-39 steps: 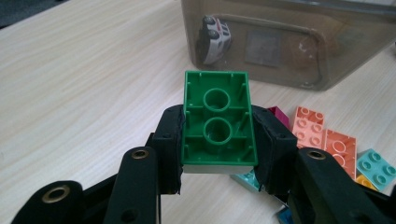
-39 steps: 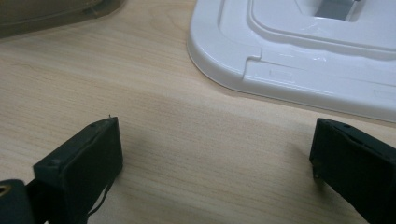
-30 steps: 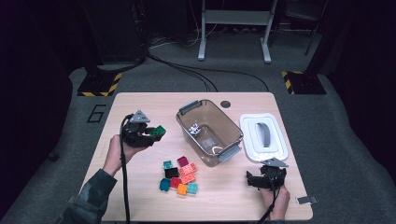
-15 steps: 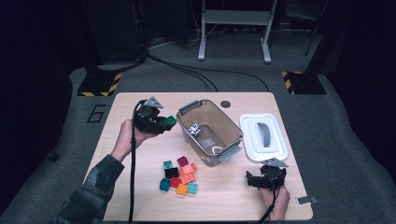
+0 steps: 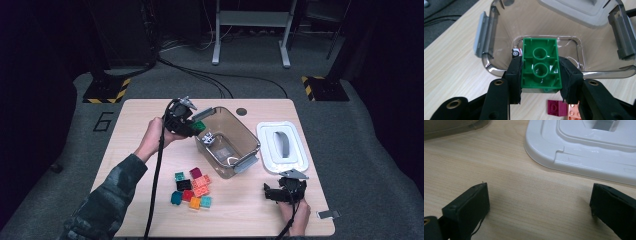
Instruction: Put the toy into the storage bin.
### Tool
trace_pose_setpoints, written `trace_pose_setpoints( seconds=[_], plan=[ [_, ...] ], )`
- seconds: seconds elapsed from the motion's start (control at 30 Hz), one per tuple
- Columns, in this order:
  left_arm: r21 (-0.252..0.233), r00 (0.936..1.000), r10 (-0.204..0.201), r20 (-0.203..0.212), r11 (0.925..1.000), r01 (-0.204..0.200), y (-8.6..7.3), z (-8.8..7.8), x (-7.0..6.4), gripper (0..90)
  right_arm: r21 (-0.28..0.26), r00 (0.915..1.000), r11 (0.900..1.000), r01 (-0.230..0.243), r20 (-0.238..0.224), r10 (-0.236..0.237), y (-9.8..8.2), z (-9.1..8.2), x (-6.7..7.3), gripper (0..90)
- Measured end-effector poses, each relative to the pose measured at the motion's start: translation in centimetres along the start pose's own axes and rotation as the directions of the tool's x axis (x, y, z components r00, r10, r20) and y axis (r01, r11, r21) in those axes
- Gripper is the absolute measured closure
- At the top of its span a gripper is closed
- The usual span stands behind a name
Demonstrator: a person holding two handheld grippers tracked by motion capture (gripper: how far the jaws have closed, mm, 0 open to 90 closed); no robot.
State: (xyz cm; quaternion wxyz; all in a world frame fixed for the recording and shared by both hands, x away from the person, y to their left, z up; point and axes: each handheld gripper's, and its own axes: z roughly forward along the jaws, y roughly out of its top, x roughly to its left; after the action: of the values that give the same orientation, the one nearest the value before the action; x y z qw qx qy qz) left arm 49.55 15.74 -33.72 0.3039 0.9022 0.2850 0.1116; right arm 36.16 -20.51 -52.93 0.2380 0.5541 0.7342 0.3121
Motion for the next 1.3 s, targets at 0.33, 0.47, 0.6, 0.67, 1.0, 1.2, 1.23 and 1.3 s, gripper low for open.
trace_pose_setpoints(
  seconds=[0.33, 0.47, 0.6, 0.67, 1.0, 1.2, 1.23, 1.3],
  plan=[
    [0.093, 0.9995, 0.019, 0.026, 0.9954, -0.022, 1.6, 2.6, -0.3, 58.6, 0.0, 1.0, 1.0, 0.0, 0.0, 0.0, 0.0, 0.0, 0.0, 1.6],
    [0.121, 0.9993, 0.02, 0.032, 0.9924, -0.024, 1.9, 3.5, -0.4, 58.5, 0.0, 1.0, 1.0, 0.0, 0.0, 0.0, 0.0, 0.0, 0.0, 1.6],
    [0.147, 0.9994, 0.014, 0.033, 0.9889, -0.018, 2.2, 4.5, -0.7, 58.4, 0.0, 1.0, 1.0, 0.0, 0.0, 0.0, 0.0, 0.0, 0.0, 1.6],
    [0.161, 0.9994, 0.01, 0.033, 0.9868, -0.016, 2.3, 4.8, -0.8, 58.3, 0.0, 1.0, 1.0, 0.0, 0.0, 0.0, 0.0, 0.0, 0.0, 1.7],
    [0.236, 0.9986, 0.023, 0.047, 0.9711, -0.033, 2.5, 6.4, -1.1, 58.0, 0.0, 1.0, 1.0, 0.001, 0.0, -0.001, 0.0, 0.0, 0.0, 1.7],
    [0.254, 0.9988, 0.017, 0.047, 0.9667, -0.028, 2.5, 6.6, -1.2, 56.4, 0.0, 1.0, 1.0, 0.001, -0.001, -0.001, 0.0, 0.0, 0.0, 1.7],
    [0.257, 0.9987, 0.016, 0.049, 0.9661, -0.028, 2.5, 6.7, -1.1, 55.6, 0.0, 1.0, 1.0, 0.0, 0.0, 0.0, 0.0, 0.0, 0.0, 1.7],
    [0.251, 0.9987, 0.016, 0.048, 0.9675, -0.028, 2.5, 6.6, -1.2, 55.5, 0.0, 1.0, 1.0, 0.0, 0.0, 0.0, 0.0, 0.0, 0.0, 1.7]
  ],
)
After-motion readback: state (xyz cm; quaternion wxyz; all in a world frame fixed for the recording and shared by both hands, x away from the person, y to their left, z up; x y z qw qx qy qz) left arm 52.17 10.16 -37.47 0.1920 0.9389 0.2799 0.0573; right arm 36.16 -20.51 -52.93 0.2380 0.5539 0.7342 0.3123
